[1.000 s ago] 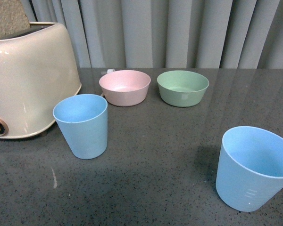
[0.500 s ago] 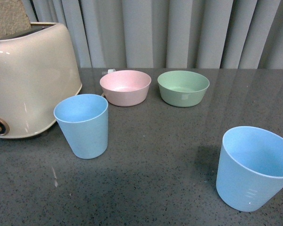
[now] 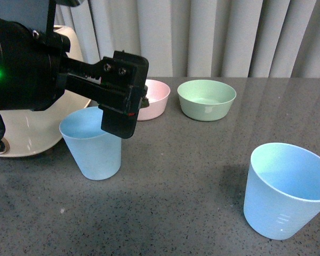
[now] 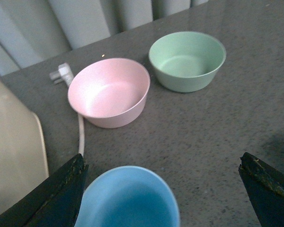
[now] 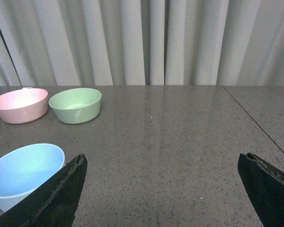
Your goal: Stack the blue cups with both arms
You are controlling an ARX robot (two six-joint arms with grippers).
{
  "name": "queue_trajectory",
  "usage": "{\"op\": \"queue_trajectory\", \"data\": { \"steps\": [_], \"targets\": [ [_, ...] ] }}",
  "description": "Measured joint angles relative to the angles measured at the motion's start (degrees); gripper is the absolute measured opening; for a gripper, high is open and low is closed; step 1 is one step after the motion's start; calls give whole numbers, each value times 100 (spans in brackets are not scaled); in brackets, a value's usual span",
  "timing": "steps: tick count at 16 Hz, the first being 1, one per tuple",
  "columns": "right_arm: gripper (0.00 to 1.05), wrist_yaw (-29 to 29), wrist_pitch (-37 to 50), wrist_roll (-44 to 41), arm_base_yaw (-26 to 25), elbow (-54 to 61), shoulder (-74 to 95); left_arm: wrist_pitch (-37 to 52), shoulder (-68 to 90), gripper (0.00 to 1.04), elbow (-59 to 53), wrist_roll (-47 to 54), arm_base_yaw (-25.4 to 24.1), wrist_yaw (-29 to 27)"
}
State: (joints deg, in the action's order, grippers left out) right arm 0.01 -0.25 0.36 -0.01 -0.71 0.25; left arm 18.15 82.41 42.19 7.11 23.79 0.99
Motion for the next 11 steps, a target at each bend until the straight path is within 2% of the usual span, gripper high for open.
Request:
{"op": "queue_trajectory", "data": {
  "steps": [6, 11],
  "targets": [
    [98, -2, -2, 0, 0, -2, 0, -984, 376, 98, 466, -188, 7, -186],
    [98, -2, 0, 0, 0, -2, 0, -938, 787, 98, 466, -214, 39, -251]
  ]
}}
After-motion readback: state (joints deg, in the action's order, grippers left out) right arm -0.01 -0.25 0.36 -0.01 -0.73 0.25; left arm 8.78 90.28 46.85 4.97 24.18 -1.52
